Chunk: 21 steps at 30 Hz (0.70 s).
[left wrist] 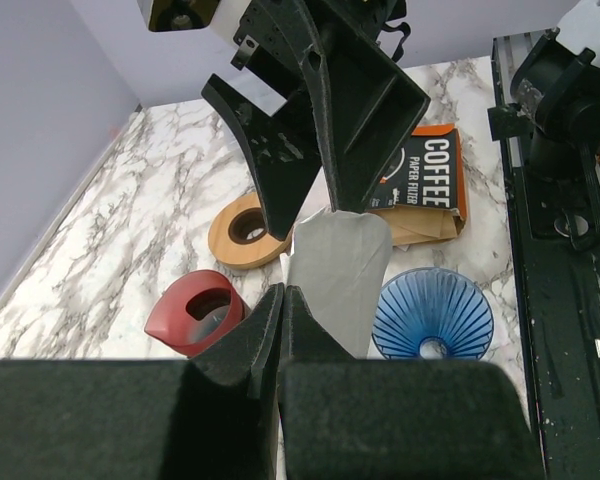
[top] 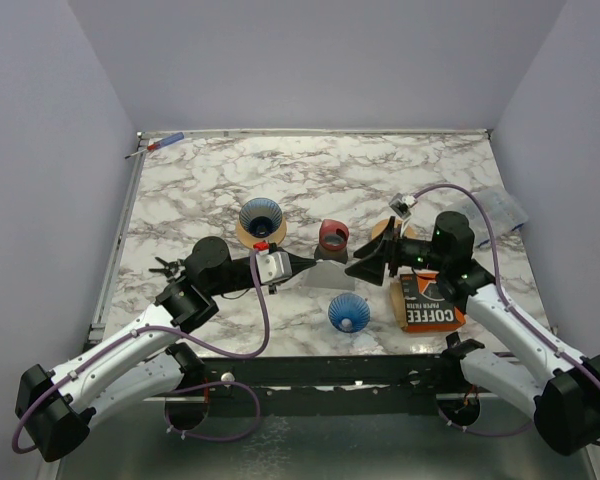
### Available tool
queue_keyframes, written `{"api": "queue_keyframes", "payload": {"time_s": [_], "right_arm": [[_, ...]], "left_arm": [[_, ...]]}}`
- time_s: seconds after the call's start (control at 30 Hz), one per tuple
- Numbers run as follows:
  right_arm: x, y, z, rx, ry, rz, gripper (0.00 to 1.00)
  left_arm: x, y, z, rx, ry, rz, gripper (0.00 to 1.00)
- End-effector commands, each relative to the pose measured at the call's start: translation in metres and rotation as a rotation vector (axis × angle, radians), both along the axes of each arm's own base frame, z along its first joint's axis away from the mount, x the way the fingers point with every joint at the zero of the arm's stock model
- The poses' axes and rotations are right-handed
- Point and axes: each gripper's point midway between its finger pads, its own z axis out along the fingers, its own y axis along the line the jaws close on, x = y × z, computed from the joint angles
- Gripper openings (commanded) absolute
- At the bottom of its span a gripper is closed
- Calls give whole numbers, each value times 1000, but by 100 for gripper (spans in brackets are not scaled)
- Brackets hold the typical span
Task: Place the coffee filter in the dripper
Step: Pick up the coffee filter from the coffee filter holder.
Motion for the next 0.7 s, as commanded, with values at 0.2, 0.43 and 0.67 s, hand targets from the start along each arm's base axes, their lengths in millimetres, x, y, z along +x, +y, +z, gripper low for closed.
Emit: {"api": "queue_keyframes", "payload": {"time_s": [0.2, 0.43, 0.67], "right_arm": [[-2, 11, 12, 29, -65, 65, 84], [-3, 22, 20, 34, -89, 96, 72], [-5, 27, 27, 47, -96, 99, 41]], "left_arm": [[-1, 0, 4, -24, -1, -5, 0], [0, 0, 5, -29, 2, 0, 0], [0, 0, 5, -31, 3, -1, 0]]}}
